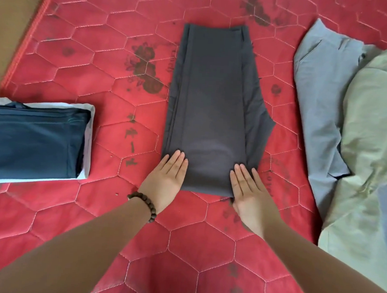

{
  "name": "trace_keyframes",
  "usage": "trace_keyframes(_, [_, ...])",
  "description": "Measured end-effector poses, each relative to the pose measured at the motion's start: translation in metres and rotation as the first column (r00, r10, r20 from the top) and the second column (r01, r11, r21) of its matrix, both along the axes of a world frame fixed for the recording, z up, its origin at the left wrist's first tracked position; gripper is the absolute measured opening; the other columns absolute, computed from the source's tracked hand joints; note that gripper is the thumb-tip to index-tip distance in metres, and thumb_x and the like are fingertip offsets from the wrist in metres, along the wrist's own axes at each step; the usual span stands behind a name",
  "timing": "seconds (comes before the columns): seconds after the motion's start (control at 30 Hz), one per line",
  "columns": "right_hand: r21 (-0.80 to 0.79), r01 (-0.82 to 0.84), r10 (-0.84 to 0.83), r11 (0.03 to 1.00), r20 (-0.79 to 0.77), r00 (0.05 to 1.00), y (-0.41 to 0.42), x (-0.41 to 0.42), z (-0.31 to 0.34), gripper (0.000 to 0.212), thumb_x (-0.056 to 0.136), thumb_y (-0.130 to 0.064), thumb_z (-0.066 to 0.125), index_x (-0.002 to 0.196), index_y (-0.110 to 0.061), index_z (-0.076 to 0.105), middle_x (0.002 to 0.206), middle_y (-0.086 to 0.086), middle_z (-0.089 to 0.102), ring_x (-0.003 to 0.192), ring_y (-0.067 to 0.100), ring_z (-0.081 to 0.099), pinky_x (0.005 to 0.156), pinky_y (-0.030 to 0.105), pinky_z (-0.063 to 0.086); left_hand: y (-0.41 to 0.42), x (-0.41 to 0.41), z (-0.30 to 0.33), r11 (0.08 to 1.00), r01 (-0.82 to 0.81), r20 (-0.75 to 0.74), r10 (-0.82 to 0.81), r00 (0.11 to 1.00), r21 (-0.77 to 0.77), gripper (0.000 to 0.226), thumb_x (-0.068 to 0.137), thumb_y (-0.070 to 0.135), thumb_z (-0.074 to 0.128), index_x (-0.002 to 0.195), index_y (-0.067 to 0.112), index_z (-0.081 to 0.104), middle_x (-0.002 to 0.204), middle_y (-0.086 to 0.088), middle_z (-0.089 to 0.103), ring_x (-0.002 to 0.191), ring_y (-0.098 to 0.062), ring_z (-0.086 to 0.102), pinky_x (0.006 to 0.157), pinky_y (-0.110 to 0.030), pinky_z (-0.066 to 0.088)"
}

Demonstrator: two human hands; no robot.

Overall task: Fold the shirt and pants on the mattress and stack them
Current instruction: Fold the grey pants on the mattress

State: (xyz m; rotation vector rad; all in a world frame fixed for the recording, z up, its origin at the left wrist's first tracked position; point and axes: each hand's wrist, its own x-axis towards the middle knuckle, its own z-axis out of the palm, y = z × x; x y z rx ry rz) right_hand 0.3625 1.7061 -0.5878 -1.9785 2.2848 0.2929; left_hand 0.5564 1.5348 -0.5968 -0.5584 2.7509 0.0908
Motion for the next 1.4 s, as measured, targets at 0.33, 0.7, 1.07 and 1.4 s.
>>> trace_keyframes(0.33, [0.075, 0.086, -0.101, 0.994, 0.235, 0.967, 0.032, 0.034, 0.050, 0.054, 0.090, 0.002, 0.050, 0.143, -0.002, 0.040, 0.149, 0.012, 0.040, 0.139, 0.026, 0.036, 0.118, 0.047, 0.006, 0.024, 0.043, 0.054, 0.991, -0.038, 0.070, 0.030, 0.997, 0.126, 0.060, 0.097, 0.007, 0.034, 0.152, 0.011, 0.011, 0.161, -0.002, 0.010, 0.148, -0.015, 0.003, 0.119, -0.036, -0.007])
trace_keyframes(0.7, [-0.051, 0.551, -0.315, 0.833, 0.775, 0.547, 0.076, 0.087, 0.205, 0.005, 0.088, -0.004, 0.063, 0.092, -0.007, 0.064, 0.073, 0.001, 0.061, 0.068, 0.016, 0.055, 0.066, 0.031, 0.045, 0.053, 0.109, 0.211, 0.581, -0.370, -0.185, 0.681, 0.709, 0.725, 0.019, 0.079, 0.000, 0.067, 0.087, 0.017, 0.073, 0.061, 0.011, 0.060, 0.057, 0.003, 0.053, 0.056, -0.009, 0.036])
trace_keyframes(1.07, [-0.008, 0.861, -0.485, 0.508, 0.823, 0.294, -0.037, 0.010, 0.173, 0.030, 0.089, -0.025, 0.065, 0.074, 0.000, 0.056, 0.061, 0.007, 0.047, 0.061, 0.019, 0.040, 0.056, 0.028, 0.029, -0.044, 0.007, 0.188, 0.403, -0.452, -0.233, 0.892, 0.387, 0.796, 0.017, 0.078, 0.023, 0.078, 0.081, 0.009, 0.069, 0.074, 0.001, 0.066, 0.068, -0.007, 0.055, 0.062, -0.019, 0.044])
trace_keyframes(1.4, [0.361, 0.760, -0.658, 0.540, 0.744, 0.114, -0.103, -0.073, 0.024, 0.033, 0.092, -0.027, 0.062, 0.081, 0.004, 0.061, 0.071, 0.009, 0.051, 0.069, 0.017, 0.046, 0.061, 0.032, 0.037, -0.116, -0.064, 0.024, 0.321, -0.623, -0.007, 0.892, 0.452, 0.714, 0.028, 0.087, 0.027, 0.068, 0.079, 0.000, 0.066, 0.073, -0.010, 0.061, 0.068, -0.020, 0.055, 0.055, -0.027, 0.041])
